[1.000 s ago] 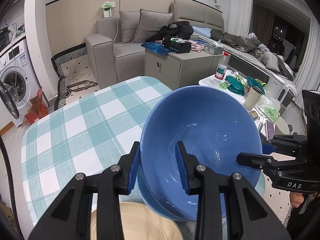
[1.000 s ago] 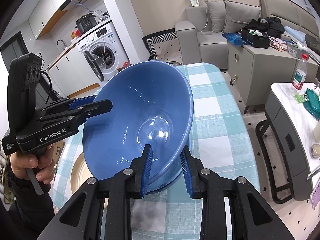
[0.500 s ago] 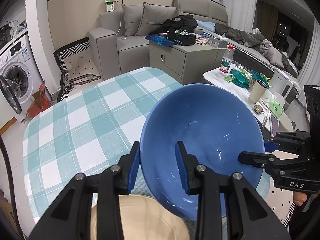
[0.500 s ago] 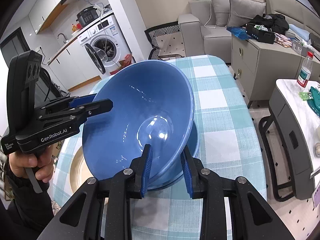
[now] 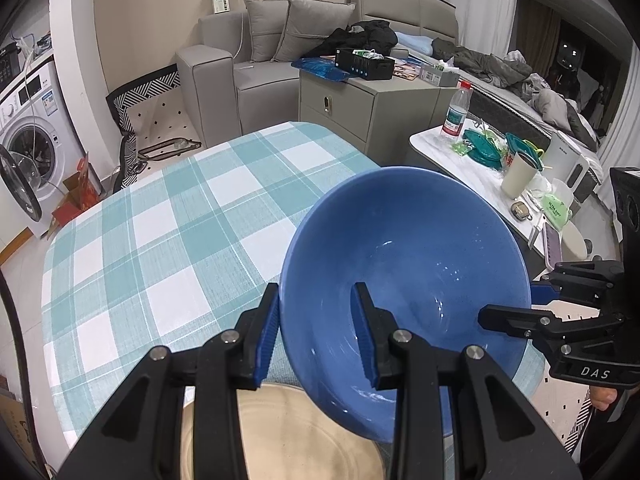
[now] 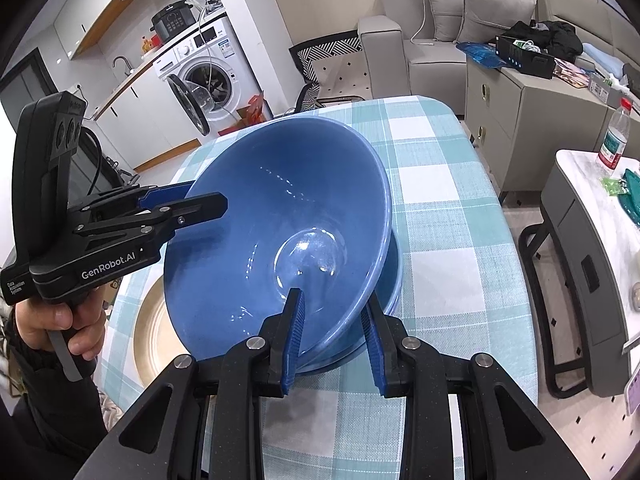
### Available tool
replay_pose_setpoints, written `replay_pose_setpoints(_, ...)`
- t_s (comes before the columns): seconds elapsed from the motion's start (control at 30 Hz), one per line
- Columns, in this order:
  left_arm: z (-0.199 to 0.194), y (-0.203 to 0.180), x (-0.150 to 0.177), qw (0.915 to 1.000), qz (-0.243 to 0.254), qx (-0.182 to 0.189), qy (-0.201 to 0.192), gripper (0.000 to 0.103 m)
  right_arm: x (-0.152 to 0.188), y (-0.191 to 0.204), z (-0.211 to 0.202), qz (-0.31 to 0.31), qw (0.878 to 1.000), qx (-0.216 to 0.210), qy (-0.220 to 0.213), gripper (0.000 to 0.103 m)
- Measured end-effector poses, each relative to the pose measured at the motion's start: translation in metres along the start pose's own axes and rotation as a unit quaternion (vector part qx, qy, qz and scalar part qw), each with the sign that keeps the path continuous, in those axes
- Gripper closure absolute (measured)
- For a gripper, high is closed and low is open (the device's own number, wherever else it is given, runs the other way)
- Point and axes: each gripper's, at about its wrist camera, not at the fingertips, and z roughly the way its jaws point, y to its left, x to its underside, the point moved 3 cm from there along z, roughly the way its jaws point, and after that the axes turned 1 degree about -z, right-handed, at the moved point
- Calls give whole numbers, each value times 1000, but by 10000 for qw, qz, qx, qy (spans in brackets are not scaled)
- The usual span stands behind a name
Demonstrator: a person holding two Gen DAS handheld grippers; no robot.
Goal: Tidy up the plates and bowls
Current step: 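Carry the nested blue bowls with both grippers toward the beige plate stack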
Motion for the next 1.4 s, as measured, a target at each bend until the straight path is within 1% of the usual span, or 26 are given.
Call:
replay_pose_setpoints(0.57, 11, 3, 5, 9999, 5, 5, 144, 70, 3, 4, 9, -97, 9996, 148, 206, 74)
replay_pose_setpoints(1.13, 21, 4, 9, 9996, 45, -13, 265, 70, 3, 13, 15, -432, 9968, 543, 398, 74)
replay_pose_setpoints(1.4, 21, 4, 11, 9995, 47, -15, 301, 70, 2, 13, 18, -517, 9956, 627, 463, 73)
